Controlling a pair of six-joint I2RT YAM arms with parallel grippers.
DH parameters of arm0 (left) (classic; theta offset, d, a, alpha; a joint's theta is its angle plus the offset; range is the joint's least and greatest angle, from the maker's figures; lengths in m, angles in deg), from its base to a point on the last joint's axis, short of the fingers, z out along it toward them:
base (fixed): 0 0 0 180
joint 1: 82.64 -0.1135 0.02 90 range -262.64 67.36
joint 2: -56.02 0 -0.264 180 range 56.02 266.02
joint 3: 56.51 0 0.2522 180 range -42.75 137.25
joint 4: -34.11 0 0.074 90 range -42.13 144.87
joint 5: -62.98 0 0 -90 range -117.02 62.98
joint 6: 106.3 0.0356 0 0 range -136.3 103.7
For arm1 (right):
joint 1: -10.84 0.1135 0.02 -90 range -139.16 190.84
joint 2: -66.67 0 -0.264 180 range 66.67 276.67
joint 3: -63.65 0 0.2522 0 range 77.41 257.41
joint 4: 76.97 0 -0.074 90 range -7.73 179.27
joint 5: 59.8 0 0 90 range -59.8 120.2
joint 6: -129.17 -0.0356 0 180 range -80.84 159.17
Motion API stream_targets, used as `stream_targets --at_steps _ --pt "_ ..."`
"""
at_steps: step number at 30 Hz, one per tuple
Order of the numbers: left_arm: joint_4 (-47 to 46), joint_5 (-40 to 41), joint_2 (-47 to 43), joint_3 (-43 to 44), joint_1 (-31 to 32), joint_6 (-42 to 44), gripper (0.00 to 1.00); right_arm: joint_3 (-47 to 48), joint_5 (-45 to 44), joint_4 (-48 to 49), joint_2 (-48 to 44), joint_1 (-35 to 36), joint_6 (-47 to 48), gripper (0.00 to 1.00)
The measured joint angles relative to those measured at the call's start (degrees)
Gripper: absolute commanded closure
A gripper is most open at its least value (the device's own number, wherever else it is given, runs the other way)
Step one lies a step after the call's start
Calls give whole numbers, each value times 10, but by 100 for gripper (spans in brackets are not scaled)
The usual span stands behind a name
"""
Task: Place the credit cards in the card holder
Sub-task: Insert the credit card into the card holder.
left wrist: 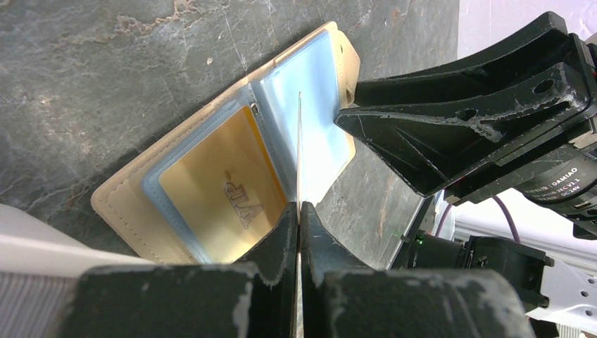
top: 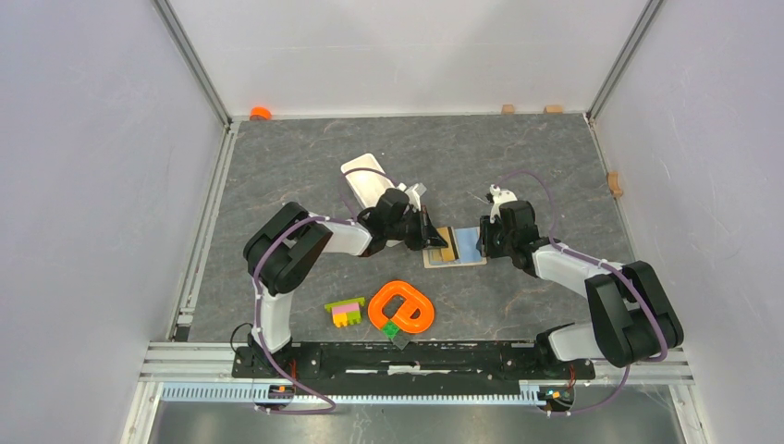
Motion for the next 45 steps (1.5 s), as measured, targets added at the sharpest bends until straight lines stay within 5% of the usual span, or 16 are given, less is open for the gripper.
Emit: stream_targets --at_steps 45 --pt "178 23 14 85 5 30 98 0 -9 -1 -2 1 -2 64"
